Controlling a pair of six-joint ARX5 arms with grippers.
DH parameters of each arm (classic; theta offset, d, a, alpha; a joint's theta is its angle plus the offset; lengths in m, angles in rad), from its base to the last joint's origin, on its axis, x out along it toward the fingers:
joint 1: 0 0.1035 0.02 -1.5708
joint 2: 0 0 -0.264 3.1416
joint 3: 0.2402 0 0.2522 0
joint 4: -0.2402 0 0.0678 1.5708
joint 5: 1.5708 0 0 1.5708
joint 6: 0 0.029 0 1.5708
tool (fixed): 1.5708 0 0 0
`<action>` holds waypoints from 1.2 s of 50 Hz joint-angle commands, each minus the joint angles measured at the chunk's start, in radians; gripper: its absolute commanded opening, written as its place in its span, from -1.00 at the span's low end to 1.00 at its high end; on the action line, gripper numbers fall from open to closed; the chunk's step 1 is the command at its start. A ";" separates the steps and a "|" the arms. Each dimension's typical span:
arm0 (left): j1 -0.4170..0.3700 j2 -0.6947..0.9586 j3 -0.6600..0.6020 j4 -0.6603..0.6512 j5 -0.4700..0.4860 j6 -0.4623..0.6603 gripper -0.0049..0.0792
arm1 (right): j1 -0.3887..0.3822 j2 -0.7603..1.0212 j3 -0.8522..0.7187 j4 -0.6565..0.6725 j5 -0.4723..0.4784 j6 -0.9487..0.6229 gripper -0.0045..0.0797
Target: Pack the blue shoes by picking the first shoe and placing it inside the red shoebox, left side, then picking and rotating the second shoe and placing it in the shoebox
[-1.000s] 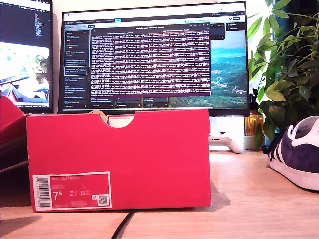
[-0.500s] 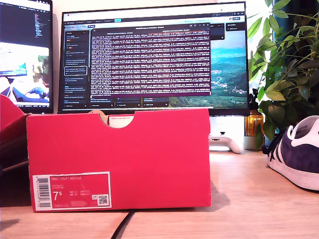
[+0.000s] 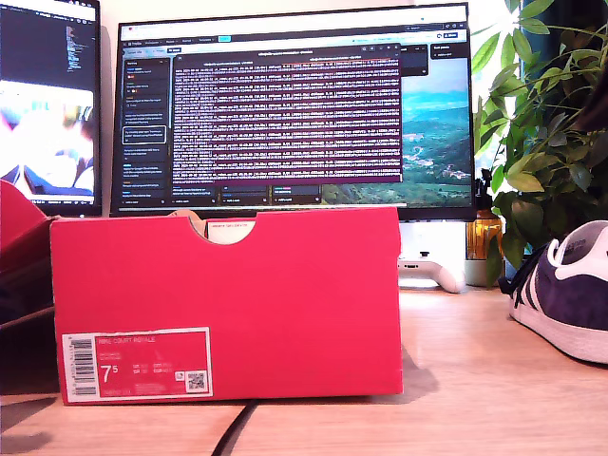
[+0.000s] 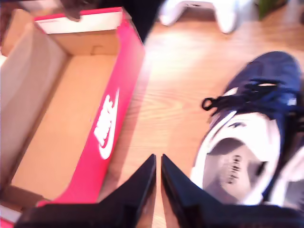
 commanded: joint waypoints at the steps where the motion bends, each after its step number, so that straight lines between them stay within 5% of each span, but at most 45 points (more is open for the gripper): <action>1: -0.004 0.041 -0.023 0.051 -0.001 -0.011 -0.93 | 0.004 0.029 0.051 -0.070 0.032 0.004 -0.72; 9: -0.025 0.145 -0.023 0.158 0.000 -0.019 -0.93 | 0.003 0.108 0.161 -0.212 0.106 0.011 -0.36; 23: -0.063 0.245 -0.023 0.289 0.000 -0.019 -0.93 | 0.006 0.272 0.190 -0.233 0.119 0.053 0.19; 60: -0.063 0.245 -0.023 0.280 0.000 -0.018 -0.93 | 0.068 0.602 0.190 -0.127 0.121 0.061 0.22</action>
